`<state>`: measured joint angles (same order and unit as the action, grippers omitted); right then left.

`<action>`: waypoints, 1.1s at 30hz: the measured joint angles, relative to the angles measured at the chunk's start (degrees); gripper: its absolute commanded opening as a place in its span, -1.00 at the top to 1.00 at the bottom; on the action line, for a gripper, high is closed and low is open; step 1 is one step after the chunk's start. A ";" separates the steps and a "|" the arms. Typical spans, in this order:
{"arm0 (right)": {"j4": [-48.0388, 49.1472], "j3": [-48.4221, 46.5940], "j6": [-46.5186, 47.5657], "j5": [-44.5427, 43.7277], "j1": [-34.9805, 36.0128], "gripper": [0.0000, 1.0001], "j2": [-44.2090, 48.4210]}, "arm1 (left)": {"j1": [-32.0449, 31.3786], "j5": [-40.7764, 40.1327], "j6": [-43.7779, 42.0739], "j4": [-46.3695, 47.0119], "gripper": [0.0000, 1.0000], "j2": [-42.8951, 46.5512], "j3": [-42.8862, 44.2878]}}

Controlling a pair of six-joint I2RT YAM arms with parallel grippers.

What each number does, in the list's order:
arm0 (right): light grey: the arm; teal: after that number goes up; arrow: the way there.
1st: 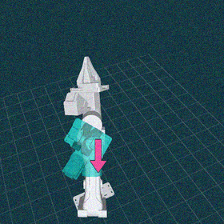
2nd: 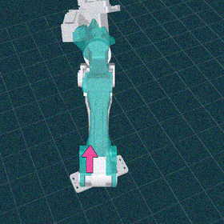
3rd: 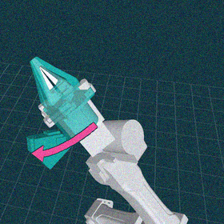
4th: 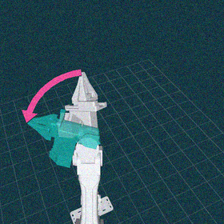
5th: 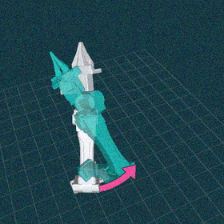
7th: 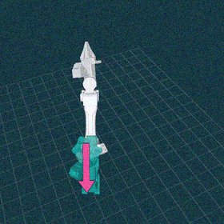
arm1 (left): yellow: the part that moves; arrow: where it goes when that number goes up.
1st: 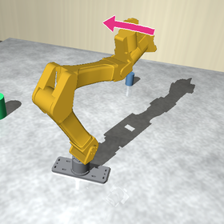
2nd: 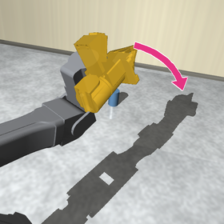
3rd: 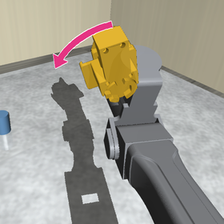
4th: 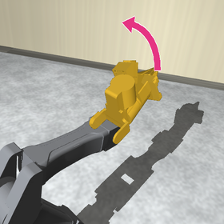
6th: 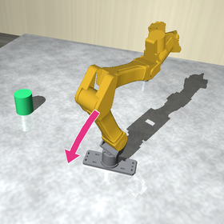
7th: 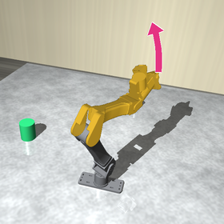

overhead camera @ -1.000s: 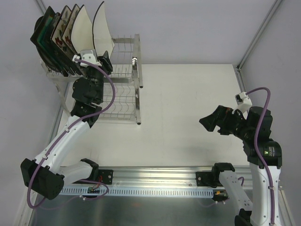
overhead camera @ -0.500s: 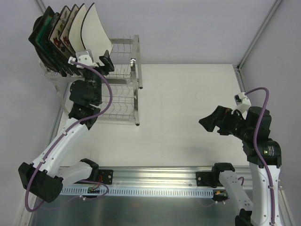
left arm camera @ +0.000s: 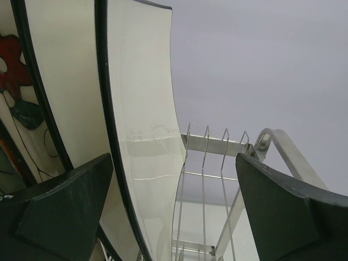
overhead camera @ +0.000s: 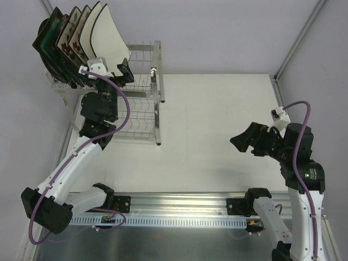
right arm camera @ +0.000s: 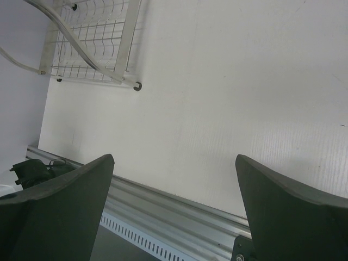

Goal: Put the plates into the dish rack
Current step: Insert the plate into the dish rack

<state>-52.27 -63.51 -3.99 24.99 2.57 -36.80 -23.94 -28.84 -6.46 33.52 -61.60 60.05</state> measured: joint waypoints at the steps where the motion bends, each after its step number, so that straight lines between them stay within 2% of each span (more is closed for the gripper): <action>1: 0.00 0.00 0.00 -0.04 0.00 -0.99 0.00 | 0.00 -0.02 0.00 0.00 -0.98 0.00 0.02; 19: 0.00 0.02 0.04 -0.13 0.00 -0.99 0.00 | -1.99 -4.68 -0.24 -1.77 -0.98 0.61 0.66; 33: 0.00 0.02 0.26 -0.35 0.00 -0.99 -0.02 | -1.84 -6.78 1.22 -11.54 -0.98 7.91 0.66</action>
<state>-52.27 -63.48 -3.73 24.64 2.57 -36.82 -25.78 -35.62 -5.23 21.98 -53.69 60.71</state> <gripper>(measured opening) 0.994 0.989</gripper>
